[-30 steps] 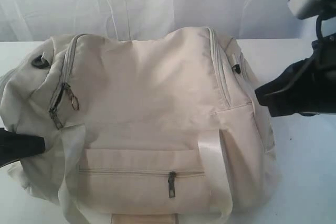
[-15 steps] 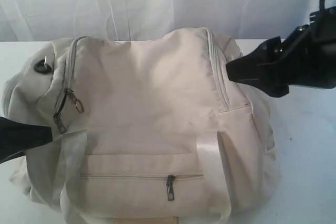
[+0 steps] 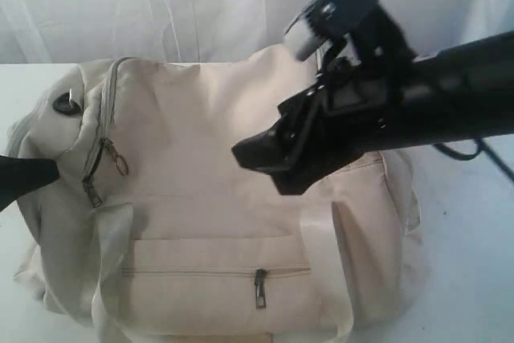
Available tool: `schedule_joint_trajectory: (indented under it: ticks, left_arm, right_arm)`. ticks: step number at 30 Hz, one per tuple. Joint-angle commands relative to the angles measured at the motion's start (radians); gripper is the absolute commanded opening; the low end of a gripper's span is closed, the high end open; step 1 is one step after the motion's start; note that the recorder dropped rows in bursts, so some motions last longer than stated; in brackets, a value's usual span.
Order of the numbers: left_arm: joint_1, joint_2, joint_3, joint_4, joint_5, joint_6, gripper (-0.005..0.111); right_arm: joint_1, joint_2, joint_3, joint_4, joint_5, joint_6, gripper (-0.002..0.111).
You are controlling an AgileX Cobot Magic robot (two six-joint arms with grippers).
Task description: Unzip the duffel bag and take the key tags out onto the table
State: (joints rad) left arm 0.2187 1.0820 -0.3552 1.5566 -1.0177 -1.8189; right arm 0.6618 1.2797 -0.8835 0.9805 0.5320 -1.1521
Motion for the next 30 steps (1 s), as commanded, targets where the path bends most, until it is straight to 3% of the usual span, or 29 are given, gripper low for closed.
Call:
schedule_joint_trajectory:
  ticks: [1,10,14,22,24,30]
  left_arm:
    - [-0.002,-0.011,-0.007,-0.039,0.077,0.047,0.059]
    - [-0.002,-0.011,-0.007,-0.031,0.049,0.073,0.059]
    - [-0.002,-0.011,-0.007,-0.029,0.079,0.073,0.059]
    - [-0.002,-0.011,-0.007,-0.009,0.107,0.073,0.059]
    - [-0.002,-0.011,-0.007,-0.009,0.116,0.073,0.05]
    - [-0.002,-0.011,-0.007,0.032,0.156,0.073,0.007]
  right_arm:
    - [0.1,0.117,-0.013,0.06,-0.217,-0.076,0.069]
    - [0.276,0.422,-0.265,0.092,-0.329,-0.144,0.063]
    - [0.298,0.539,-0.355,0.092,-0.331,-0.142,0.063]
    - [0.335,0.598,-0.363,0.092,-0.376,-0.151,0.063]
    - [0.344,0.611,-0.369,0.092,-0.397,-0.151,0.063]
    - [0.367,0.658,-0.4,0.092,-0.456,-0.151,0.062]
